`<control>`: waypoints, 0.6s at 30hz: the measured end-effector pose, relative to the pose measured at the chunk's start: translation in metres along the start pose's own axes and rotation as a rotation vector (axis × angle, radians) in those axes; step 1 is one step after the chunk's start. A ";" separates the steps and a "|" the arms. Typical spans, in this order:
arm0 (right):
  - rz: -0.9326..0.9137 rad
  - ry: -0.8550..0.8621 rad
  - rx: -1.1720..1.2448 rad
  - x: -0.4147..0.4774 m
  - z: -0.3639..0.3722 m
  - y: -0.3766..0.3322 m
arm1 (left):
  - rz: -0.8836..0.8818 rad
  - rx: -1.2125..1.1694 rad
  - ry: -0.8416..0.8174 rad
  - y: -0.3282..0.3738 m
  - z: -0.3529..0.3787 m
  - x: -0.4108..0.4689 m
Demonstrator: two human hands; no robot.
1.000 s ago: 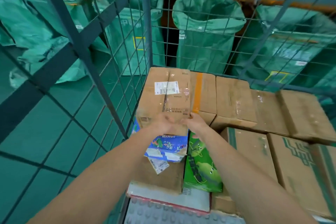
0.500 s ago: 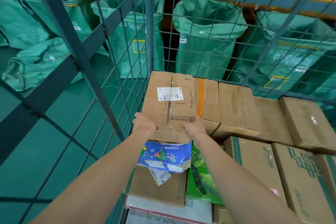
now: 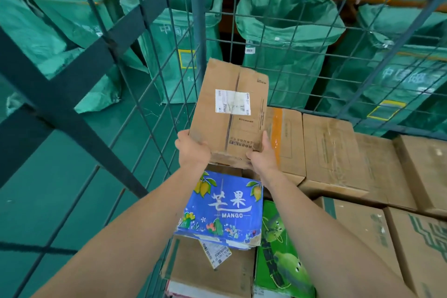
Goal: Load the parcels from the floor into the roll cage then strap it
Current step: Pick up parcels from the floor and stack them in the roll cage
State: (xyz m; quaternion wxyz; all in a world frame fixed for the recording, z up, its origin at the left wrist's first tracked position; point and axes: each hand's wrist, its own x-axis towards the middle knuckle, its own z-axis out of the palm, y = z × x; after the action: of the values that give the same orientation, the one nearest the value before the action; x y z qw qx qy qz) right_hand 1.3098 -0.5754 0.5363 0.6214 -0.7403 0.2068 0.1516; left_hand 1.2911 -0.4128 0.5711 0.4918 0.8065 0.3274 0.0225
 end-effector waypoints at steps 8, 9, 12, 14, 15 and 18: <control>0.009 -0.015 -0.176 0.016 0.011 0.029 | -0.059 0.097 -0.050 -0.027 0.015 0.017; 0.003 -0.019 -0.196 0.016 0.013 0.029 | -0.068 0.119 -0.080 -0.032 0.016 0.022; 0.033 -0.090 -0.251 0.017 0.019 0.028 | -0.109 0.216 -0.204 -0.038 0.015 0.030; 0.061 -0.137 -0.282 0.017 0.022 0.028 | -0.137 0.303 -0.253 -0.038 0.018 0.029; 0.067 -0.151 -0.296 0.017 0.023 0.028 | -0.153 0.336 -0.259 -0.037 0.020 0.027; 0.069 -0.175 -0.316 0.008 0.022 0.023 | -0.171 0.290 -0.300 -0.037 0.021 0.018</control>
State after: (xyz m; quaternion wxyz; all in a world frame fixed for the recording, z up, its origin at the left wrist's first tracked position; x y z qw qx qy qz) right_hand 1.3066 -0.5581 0.5086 0.5076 -0.8051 0.1507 0.2672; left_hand 1.2942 -0.4078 0.5250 0.4140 0.8324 0.3174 -0.1869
